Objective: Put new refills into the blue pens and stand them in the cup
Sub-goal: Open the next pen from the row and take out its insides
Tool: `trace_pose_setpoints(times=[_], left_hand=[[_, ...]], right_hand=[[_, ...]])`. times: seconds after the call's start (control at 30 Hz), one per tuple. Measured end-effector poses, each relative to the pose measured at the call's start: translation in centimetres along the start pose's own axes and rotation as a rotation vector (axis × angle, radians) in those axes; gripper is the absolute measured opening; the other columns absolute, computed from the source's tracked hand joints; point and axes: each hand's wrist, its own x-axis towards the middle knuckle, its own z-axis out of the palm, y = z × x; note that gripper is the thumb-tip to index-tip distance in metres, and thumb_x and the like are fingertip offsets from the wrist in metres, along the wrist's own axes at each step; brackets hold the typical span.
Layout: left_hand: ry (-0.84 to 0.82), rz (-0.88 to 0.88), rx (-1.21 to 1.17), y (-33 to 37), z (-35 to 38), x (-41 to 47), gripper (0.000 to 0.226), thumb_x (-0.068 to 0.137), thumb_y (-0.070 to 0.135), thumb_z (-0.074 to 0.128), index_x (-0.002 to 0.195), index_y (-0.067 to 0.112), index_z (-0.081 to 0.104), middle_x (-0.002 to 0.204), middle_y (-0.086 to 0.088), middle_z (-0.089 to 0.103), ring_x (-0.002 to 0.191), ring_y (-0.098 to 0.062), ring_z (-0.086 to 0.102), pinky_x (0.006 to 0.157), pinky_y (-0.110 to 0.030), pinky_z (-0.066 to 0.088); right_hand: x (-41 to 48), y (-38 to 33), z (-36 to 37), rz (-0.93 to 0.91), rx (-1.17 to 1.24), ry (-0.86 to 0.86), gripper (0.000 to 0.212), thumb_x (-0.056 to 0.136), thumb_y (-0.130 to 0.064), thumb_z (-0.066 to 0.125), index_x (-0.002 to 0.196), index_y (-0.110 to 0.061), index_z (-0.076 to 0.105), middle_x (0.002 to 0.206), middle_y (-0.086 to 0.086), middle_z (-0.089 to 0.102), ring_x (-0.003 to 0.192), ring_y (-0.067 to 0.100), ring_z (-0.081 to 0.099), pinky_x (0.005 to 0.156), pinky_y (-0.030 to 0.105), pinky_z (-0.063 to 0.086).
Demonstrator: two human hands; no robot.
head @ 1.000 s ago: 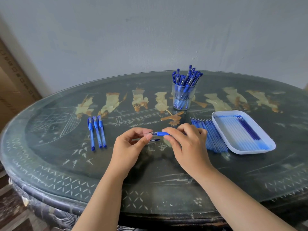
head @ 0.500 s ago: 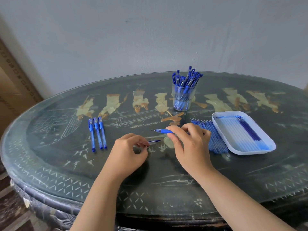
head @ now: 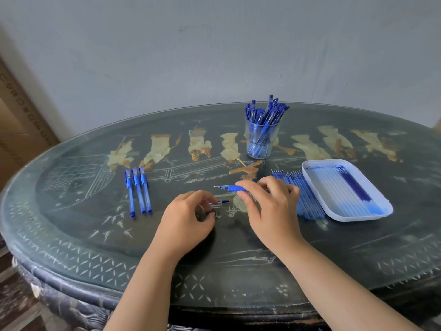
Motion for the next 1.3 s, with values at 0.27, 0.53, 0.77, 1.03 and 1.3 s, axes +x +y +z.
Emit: trace_pose_setpoints(times=[0.27,0.53,0.77,1.03,1.3], left_hand=[[0.104,-0.124,-0.227,-0.1,-0.3,-0.1,0.027,0.079,0.009,0.074,0.093,0.032,0.068,0.082,0.016,0.067,0.085,-0.003,0.058,0.071,-0.008,0.041],[0.062,-0.148,-0.603,2.6,0.3,0.3,0.032,0.070,0.016,0.087,0.095,0.026,0.070,0.094,0.011,0.073,0.088,-0.008,0.069,0.081,-0.022,0.053],[0.055,-0.208,-0.761,2.9,0.2,0.4,0.019,0.076,0.002,0.079,0.086,0.016,0.072,0.083,-0.002,0.074,0.081,-0.022,0.071,0.081,-0.043,0.059],[0.046,-0.262,-0.773,2.7,-0.6,0.4,0.019,0.079,-0.002,0.075,0.088,0.014,0.073,0.079,0.002,0.072,0.074,-0.016,0.067,0.084,-0.048,0.055],[-0.026,-0.197,-0.718,2.3,-1.2,0.3,0.031,0.080,0.000,0.075,0.089,0.029,0.077,0.078,0.001,0.070,0.072,-0.018,0.065,0.083,-0.042,0.056]], right_hand=[[0.4,-0.2,-0.7,0.078,0.145,0.066,0.018,0.095,-0.034,0.059,0.108,-0.030,0.071,0.088,-0.014,0.061,0.078,0.009,0.058,0.078,0.046,0.040],[3.0,-2.5,-2.2,0.507,0.662,-0.174,0.009,0.086,-0.026,0.073,0.094,-0.029,0.074,0.090,-0.014,0.068,0.090,0.005,0.060,0.079,0.026,0.047],[3.8,-3.3,-2.7,0.777,0.947,-0.341,0.020,0.086,-0.029,0.072,0.103,-0.021,0.075,0.093,-0.009,0.073,0.078,-0.001,0.064,0.072,0.018,0.046],[6.4,-3.2,-4.3,0.863,1.061,-0.465,0.014,0.090,-0.024,0.068,0.101,-0.016,0.073,0.093,0.011,0.075,0.081,0.023,0.071,0.076,0.039,0.060],[8.7,-3.1,-5.6,0.838,1.052,-0.566,0.018,0.089,-0.013,0.070,0.103,-0.002,0.071,0.098,0.019,0.073,0.083,0.025,0.071,0.074,0.042,0.062]])
